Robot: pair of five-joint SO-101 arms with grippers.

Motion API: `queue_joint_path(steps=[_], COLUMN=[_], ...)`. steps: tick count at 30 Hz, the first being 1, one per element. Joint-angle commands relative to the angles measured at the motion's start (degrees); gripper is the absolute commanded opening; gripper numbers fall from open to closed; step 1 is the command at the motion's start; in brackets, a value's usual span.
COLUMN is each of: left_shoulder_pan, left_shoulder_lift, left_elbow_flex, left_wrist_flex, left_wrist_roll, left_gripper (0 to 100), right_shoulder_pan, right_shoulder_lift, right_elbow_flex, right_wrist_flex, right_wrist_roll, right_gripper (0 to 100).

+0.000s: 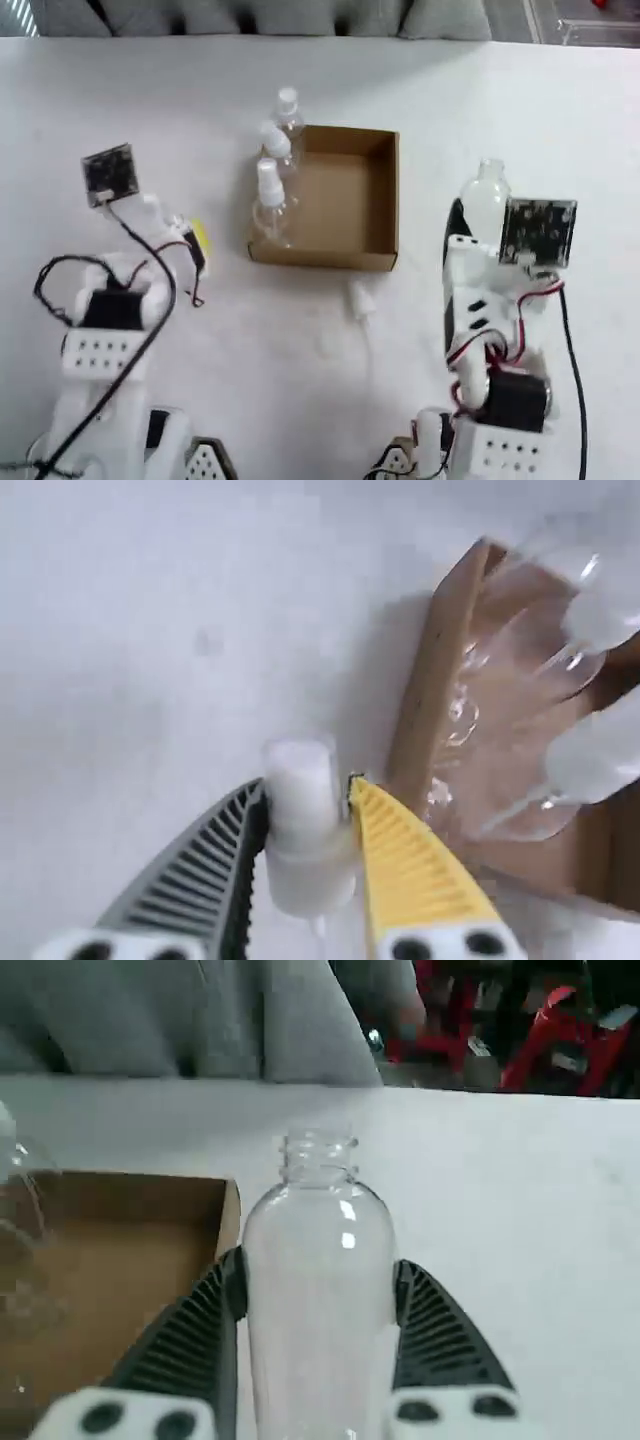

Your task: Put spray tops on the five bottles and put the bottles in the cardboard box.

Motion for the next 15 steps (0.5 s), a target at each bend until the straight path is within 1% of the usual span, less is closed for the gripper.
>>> queue_joint_path(steps=[1, 4, 9, 12, 15], left_shoulder_pan=[-0.5, -0.4, -0.4, -0.3, 0.3], left_shoulder_lift=[-15.5, -25.0, -36.0, -37.8, -35.6], left_elbow_flex=[-4.1, -5.3, -8.3, -11.9, -17.5], left_wrist_flex=[-1.8, -6.1, -17.8, -24.3, -25.6], left_wrist_roll=[-0.4, -0.2, -0.4, -0.5, -0.5], left_gripper=[3, 3, 2, 2, 2], right_shoulder_pan=[-9.5, -18.0, -31.3, -36.8, -40.0], right_shoulder_lift=[-9.1, -13.5, -19.8, -23.6, -23.9], right_elbow_flex=[2.9, 6.8, 13.5, 17.1, 19.7], right_wrist_flex=[-5.6, -10.0, -15.9, -18.5, -21.4], right_wrist_roll=[-1.3, -1.3, -1.3, -1.1, -1.3], right_gripper=[1.5, 1.5, 1.5, 1.5, 1.5])
